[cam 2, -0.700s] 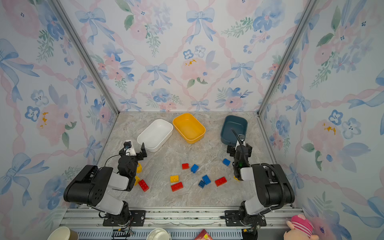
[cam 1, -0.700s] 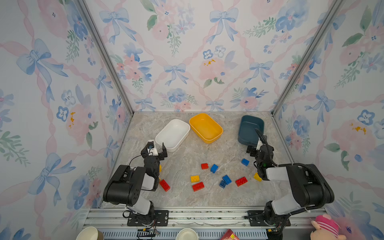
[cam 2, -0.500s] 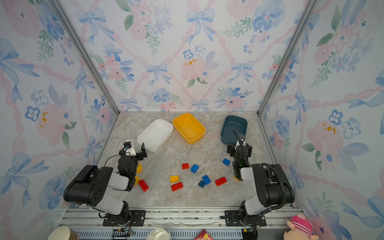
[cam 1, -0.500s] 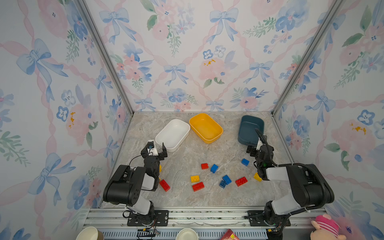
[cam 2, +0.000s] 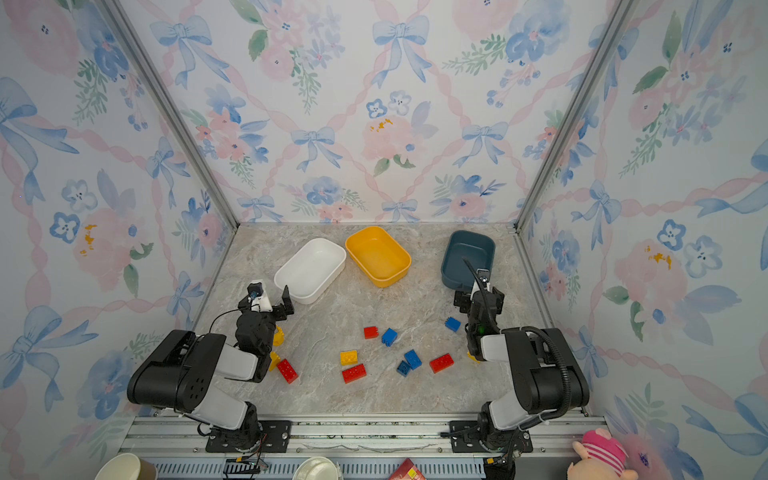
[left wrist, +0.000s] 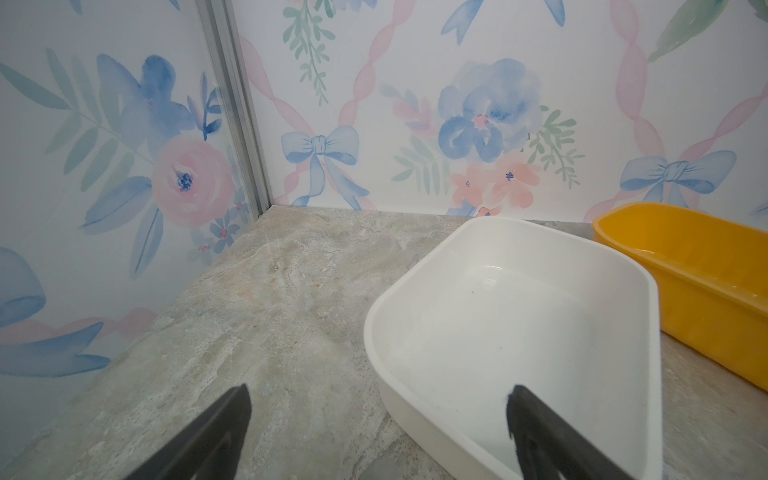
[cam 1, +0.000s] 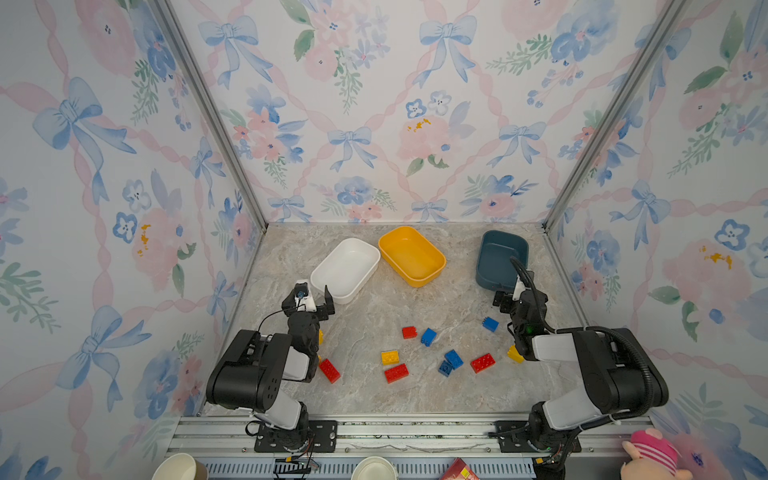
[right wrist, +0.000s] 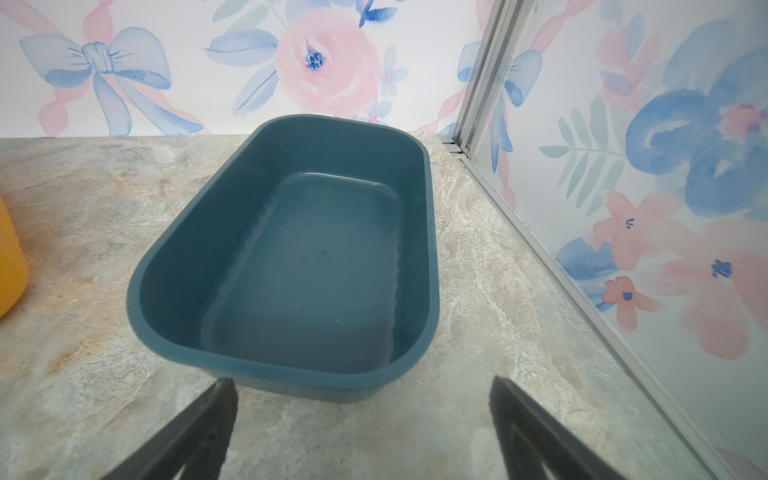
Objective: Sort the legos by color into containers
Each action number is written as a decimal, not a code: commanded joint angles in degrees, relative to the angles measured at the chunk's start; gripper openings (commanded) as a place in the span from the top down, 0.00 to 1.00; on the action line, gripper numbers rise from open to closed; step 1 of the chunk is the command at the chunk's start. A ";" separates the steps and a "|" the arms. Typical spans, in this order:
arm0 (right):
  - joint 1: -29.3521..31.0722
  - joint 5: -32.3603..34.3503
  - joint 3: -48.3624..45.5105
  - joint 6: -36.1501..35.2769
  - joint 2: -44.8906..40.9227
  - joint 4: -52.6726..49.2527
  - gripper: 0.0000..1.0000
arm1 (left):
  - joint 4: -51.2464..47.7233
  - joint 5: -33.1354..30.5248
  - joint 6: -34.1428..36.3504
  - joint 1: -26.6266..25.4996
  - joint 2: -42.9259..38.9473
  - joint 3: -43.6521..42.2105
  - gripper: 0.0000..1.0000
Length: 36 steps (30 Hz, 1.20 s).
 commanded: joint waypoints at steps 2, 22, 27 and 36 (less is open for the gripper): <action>0.02 0.04 -0.29 0.67 0.46 0.87 0.03 | -0.13 0.68 0.91 -0.32 0.49 0.52 0.02; 4.17 4.32 14.06 4.88 -12.32 -39.72 0.03 | -35.50 1.59 -0.41 -1.66 -16.77 13.96 0.02; 9.61 6.25 22.15 5.83 -15.16 -55.70 0.03 | -55.96 5.01 -4.30 -4.46 -10.57 28.26 0.02; 16.45 6.83 33.10 5.93 -13.88 -69.18 0.03 | -85.64 12.62 -9.53 -8.57 8.22 53.32 0.07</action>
